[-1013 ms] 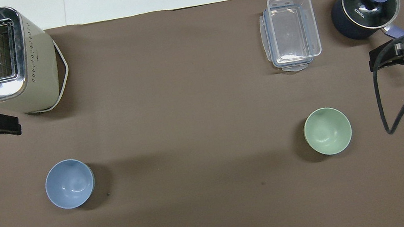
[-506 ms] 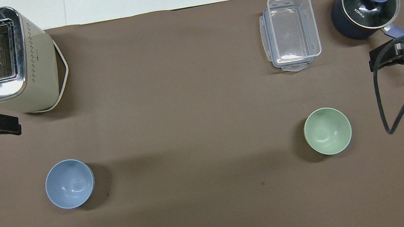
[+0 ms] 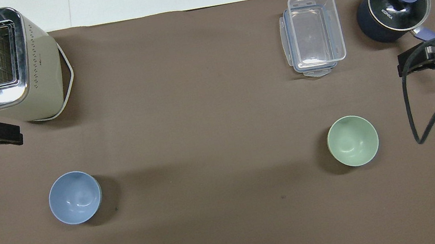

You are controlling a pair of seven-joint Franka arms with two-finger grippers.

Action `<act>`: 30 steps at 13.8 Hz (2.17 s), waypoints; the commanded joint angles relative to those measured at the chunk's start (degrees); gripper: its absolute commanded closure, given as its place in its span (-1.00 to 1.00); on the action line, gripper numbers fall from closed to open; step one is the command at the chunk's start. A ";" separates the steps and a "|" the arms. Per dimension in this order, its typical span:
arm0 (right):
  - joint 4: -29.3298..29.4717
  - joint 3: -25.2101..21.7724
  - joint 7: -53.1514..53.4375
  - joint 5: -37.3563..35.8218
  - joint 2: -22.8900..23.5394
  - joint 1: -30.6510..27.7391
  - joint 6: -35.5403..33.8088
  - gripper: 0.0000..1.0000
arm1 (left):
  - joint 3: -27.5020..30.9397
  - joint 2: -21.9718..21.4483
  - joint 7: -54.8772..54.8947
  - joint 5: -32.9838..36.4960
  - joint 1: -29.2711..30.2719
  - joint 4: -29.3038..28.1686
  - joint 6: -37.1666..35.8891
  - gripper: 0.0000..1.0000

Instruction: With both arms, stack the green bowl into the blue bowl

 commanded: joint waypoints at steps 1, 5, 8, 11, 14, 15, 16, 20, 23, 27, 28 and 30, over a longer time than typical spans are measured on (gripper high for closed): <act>-1.59 0.04 -0.89 1.13 -1.32 -0.71 1.07 -1.00 | -0.12 -0.86 -0.58 1.11 0.19 -1.10 0.48 -1.00; -1.50 0.04 -0.89 1.13 -1.23 -0.71 1.07 -1.00 | -0.12 -0.95 -0.58 1.11 0.19 -1.19 0.48 -1.00; -1.50 0.04 -0.80 1.13 -1.32 -0.71 1.15 -1.00 | -0.12 -0.95 -0.76 1.11 0.19 -1.28 0.39 -1.00; -1.59 0.04 -0.71 1.04 -1.32 -0.71 1.15 -1.00 | -0.12 -0.95 -0.67 1.11 0.19 -1.28 0.48 -1.00; -1.59 0.04 -0.62 1.04 -1.32 -0.62 1.15 -1.00 | -0.12 -1.48 -0.58 1.02 0.19 -2.76 0.74 -1.00; -1.59 -0.04 -0.62 0.95 -1.32 -0.62 1.15 -1.00 | -0.03 -2.09 -0.67 1.02 0.28 -4.25 1.44 -1.00; -1.59 -0.05 -0.45 0.78 -1.32 -0.62 1.15 -1.00 | -0.03 -2.62 -0.85 0.94 1.06 -6.10 2.75 -1.00; -1.59 0.04 -0.18 0.77 -1.32 -0.62 1.15 -1.00 | -0.03 -5.69 -0.76 -0.29 2.21 -14.53 9.34 -1.00; -1.67 0.04 -0.18 0.77 -1.32 -0.62 1.15 -1.00 | -0.03 -6.14 -0.41 -1.60 3.00 -19.63 12.69 -1.00; -1.67 0.04 -0.10 0.86 -1.40 -0.62 1.15 -1.00 | -0.03 -7.01 1.79 -2.23 3.09 -28.85 19.97 -1.00; -1.67 0.04 -0.10 0.86 -1.32 -0.62 1.15 -1.00 | -0.03 -7.45 1.70 -2.23 3.09 -31.58 22.52 -1.00; -1.76 0.04 -0.18 0.86 -1.41 -0.62 1.07 -1.00 | -0.03 -7.37 1.79 -2.75 3.09 -36.32 27.00 -1.00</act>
